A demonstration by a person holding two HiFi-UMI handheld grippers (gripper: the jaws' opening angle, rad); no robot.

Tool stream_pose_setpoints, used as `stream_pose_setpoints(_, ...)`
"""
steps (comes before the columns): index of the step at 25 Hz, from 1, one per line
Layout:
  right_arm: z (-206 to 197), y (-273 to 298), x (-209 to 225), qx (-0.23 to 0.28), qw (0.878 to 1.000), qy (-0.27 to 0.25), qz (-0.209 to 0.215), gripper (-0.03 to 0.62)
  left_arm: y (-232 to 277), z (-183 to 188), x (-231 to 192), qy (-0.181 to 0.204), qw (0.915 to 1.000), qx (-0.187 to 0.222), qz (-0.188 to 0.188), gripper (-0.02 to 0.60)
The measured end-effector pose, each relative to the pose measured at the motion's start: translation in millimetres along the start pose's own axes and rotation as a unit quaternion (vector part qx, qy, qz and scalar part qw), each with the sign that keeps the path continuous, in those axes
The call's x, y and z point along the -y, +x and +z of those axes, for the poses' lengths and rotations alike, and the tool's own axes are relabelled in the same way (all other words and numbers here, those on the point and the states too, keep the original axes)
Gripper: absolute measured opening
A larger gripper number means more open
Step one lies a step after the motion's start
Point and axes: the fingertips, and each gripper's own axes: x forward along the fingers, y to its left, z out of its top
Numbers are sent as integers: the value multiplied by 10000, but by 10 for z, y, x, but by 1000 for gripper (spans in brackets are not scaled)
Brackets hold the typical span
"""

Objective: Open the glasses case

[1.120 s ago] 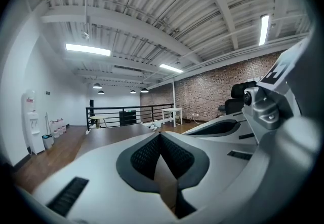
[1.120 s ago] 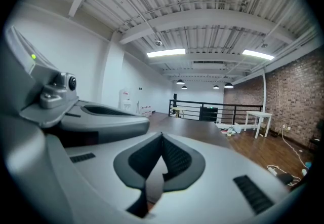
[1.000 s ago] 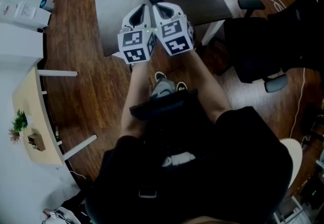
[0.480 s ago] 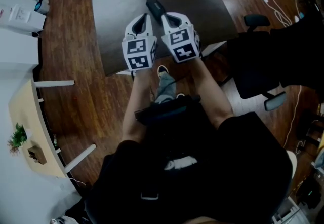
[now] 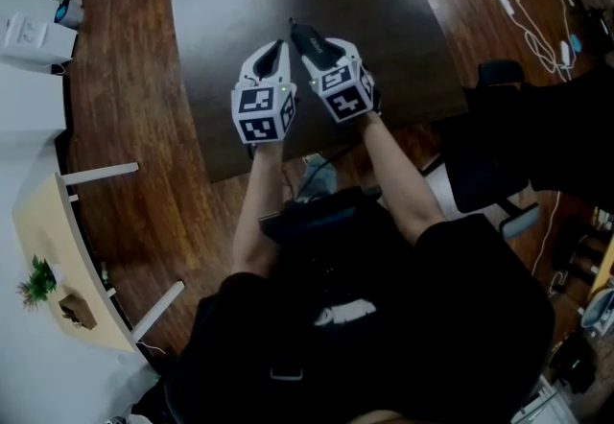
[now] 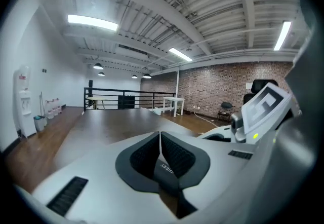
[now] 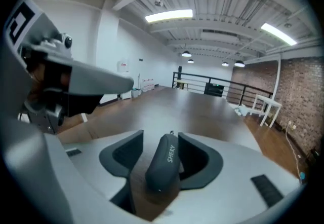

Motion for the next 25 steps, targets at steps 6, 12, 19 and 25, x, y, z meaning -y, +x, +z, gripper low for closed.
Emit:
stream_pose_setpoints(6,-344,648,93,-1111,9934,-195,217,324,343,-148,-191,-484,9967,-197,-621,196)
stream_pose_setpoints(12,-577,1033,117,-1660,9859,-211,69,324,455,-339,-479,-946,9906,-430,-887,299)
stream_pose_setpoints(19,-611,1139,168,-1862,9823,-35,-206,328,531,-439,-699,-1288,9855,-435,-1016,299)
stream_pose_setpoints(25,-648,1235,198,-1968,9800,24,-303,345,596,-491,-721,-1353,9828,-494,-1160,299)
